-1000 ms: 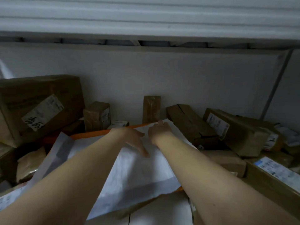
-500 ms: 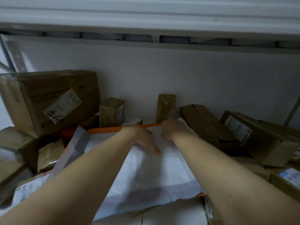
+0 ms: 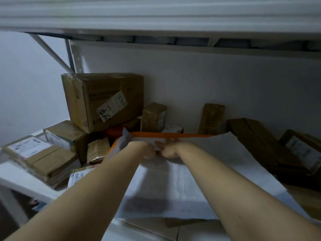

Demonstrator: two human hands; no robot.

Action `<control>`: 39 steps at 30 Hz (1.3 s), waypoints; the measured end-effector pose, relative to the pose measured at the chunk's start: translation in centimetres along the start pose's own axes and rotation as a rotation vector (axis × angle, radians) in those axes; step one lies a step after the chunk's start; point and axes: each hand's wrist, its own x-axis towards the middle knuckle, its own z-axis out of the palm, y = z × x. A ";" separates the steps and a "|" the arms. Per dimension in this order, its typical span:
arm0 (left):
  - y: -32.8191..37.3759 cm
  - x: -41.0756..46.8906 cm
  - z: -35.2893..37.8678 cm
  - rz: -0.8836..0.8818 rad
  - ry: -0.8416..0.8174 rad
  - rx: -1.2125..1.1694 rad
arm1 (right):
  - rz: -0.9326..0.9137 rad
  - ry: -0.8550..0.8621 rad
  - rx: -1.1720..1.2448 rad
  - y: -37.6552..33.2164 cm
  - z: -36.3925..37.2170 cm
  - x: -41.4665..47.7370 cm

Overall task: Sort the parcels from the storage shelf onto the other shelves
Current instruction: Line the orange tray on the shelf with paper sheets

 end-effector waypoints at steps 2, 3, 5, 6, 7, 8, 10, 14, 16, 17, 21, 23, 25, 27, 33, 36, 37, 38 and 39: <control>-0.1 0.3 0.2 -0.009 -0.014 -0.037 | 0.011 -0.011 -0.006 0.2 0.3 0.2; -0.1 0.4 0.3 -0.009 -0.014 -0.056 | 0.014 -0.009 0.001 0.3 0.4 0.4; -0.2 1.1 0.4 -0.010 -0.014 -0.070 | 0.021 -0.010 0.011 0.4 0.5 0.7; -0.2 1.1 0.4 -0.010 -0.006 -0.072 | 0.029 -0.018 0.017 0.3 0.5 0.9; -0.2 1.1 0.4 -0.004 -0.003 -0.070 | 0.036 -0.020 0.018 0.3 0.6 1.1; -0.1 1.0 0.4 -0.009 -0.006 -0.069 | 0.044 -0.022 0.020 0.3 0.6 1.1; 0.0 0.9 0.2 -0.009 0.012 -0.078 | 0.046 -0.018 0.031 0.3 0.6 0.9; 1.5 0.0 -0.3 0.017 0.073 -0.137 | 0.059 0.136 0.113 1.0 -0.5 -0.7; 3.4 -0.6 -0.5 0.094 0.125 -0.147 | 0.167 0.201 0.053 2.3 -1.2 -2.3; 4.5 -1.0 -0.5 0.130 0.128 -0.171 | 0.233 0.228 0.006 3.1 -1.5 -3.1; 8.4 -2.3 -0.5 0.227 0.088 -0.227 | 0.442 0.327 0.032 6.6 -1.7 -5.9; 9.5 -2.5 -0.3 0.252 0.092 -0.167 | 0.445 0.300 0.068 7.9 -1.3 -6.6; 10.0 -2.5 0.1 0.275 0.076 -0.107 | 0.450 0.246 0.058 8.6 -0.9 -7.3; 10.2 -2.2 0.4 0.297 0.045 -0.046 | 0.464 0.141 0.038 9.0 -0.6 -7.6; 10.1 -1.6 1.0 0.321 0.029 -0.005 | 0.475 0.092 0.142 9.9 -0.3 -7.8; 10.0 -1.4 1.2 0.308 0.020 -0.027 | 0.489 0.174 0.343 10.2 -0.2 -7.6; 10.0 -1.2 1.3 0.305 0.023 -0.034 | 0.486 0.215 0.369 10.4 -0.2 -7.8; 9.9 -1.2 1.3 0.299 0.026 -0.051 | 0.473 0.252 0.391 10.6 -0.2 -8.3; 10.0 -1.2 1.3 0.290 0.031 -0.066 | 0.446 0.268 0.384 10.9 -0.2 -8.7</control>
